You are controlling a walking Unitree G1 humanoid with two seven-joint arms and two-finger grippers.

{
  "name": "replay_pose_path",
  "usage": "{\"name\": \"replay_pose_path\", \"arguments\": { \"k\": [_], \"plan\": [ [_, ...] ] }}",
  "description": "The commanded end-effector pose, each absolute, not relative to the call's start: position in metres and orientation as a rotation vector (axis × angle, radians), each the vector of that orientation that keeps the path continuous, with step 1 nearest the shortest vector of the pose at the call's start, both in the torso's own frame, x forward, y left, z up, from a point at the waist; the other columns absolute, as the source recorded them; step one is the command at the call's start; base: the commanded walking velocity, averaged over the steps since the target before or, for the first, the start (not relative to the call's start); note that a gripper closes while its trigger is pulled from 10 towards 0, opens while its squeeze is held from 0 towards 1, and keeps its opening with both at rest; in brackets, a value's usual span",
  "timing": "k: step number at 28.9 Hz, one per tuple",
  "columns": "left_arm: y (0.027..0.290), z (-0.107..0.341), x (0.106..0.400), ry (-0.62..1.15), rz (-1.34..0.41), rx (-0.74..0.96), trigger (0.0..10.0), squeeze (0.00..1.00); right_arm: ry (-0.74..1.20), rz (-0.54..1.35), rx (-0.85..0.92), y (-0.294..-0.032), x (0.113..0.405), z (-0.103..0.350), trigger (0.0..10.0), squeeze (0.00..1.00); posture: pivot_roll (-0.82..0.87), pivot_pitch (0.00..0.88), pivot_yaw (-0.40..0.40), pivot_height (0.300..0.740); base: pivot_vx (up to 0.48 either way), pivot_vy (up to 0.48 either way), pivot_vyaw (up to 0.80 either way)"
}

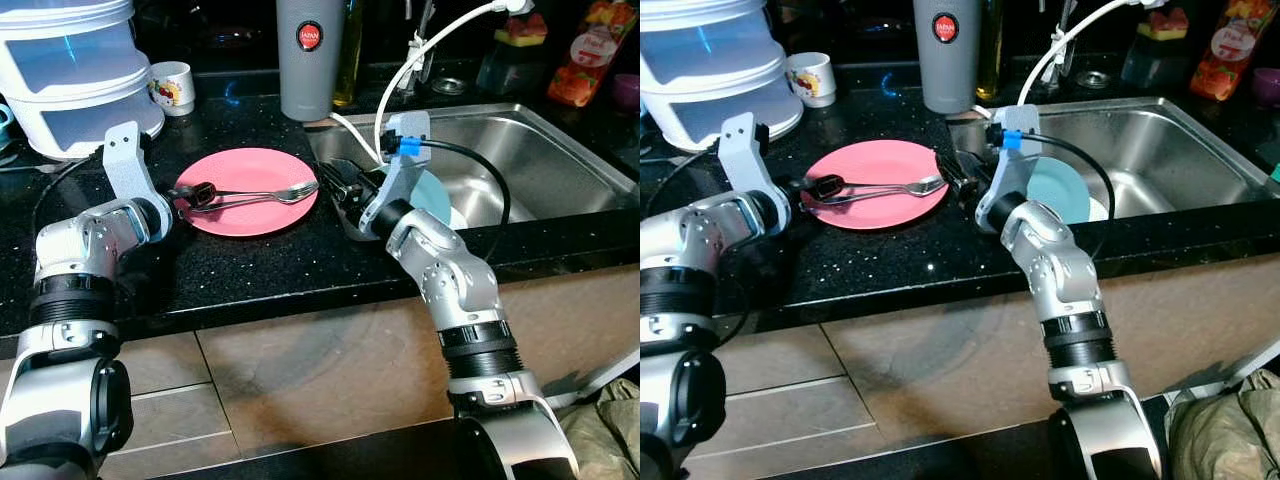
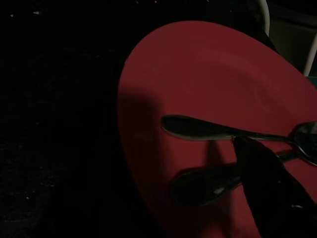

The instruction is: Kitchen organization

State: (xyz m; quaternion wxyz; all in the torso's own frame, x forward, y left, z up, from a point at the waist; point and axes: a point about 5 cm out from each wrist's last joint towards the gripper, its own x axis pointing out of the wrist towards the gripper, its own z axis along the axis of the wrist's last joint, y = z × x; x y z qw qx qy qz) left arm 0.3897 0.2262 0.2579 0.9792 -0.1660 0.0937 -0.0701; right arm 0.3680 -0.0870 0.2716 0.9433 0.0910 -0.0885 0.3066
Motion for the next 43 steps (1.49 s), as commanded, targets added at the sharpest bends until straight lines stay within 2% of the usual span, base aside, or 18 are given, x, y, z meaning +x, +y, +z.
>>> {"name": "replay_pose_path", "arguments": {
  "k": [1,7,8,15,25,29,33,35,43],
  "plan": [
    [0.225,0.253,0.391,0.209,-0.124,-0.351,0.0,0.0,-0.185,0.625,0.178,-0.087,0.367,0.272,10.0,0.0,0.08,0.108,-0.001,0.74,0.0,0.0,0.0],
    [0.23,0.254,0.39,0.194,-0.076,-0.336,0.0,0.0,-0.185,0.625,0.178,-0.087,0.367,0.271,10.0,0.0,0.08,0.108,-0.001,0.74,0.0,0.0,0.0],
    [0.238,0.252,0.389,0.17,-0.009,-0.314,0.0,0.0,-0.186,0.626,0.178,-0.086,0.366,0.271,10.0,0.0,0.09,0.103,0.0,0.74,0.0,0.0,0.0],
    [0.247,0.237,0.386,0.164,0.088,-0.33,0.0,0.0,-0.189,0.627,0.178,-0.085,0.366,0.271,10.0,0.0,0.09,0.103,0.0,0.74,0.0,0.0,0.0],
    [0.236,0.228,0.384,0.168,0.079,-0.37,0.0,0.0,-0.19,0.626,0.177,-0.085,0.366,0.272,10.0,0.0,0.09,0.113,0.0,0.74,0.0,0.0,0.0],
    [0.235,0.23,0.382,0.129,0.183,-0.341,0.0,0.0,-0.193,0.627,0.179,-0.085,0.366,0.272,10.0,0.0,0.09,0.116,0.0,0.74,0.0,0.0,0.0],
    [0.233,0.23,0.381,0.116,0.216,-0.322,0.0,0.0,-0.194,0.628,0.179,-0.086,0.366,0.272,10.0,0.0,0.09,0.117,-0.001,0.74,0.0,0.0,0.0],
    [0.226,0.228,0.379,0.08,0.299,-0.3,0.0,0.0,-0.197,0.63,0.179,-0.086,0.367,0.273,10.0,0.0,0.09,0.117,-0.001,0.74,0.0,0.0,0.0],
    [0.217,0.239,0.378,-0.031,0.367,-0.218,0.0,0.0,-0.201,0.632,0.174,-0.087,0.368,0.275,10.0,0.0,0.08,0.124,-0.002,0.74,0.0,0.0,0.0]
  ]
}}
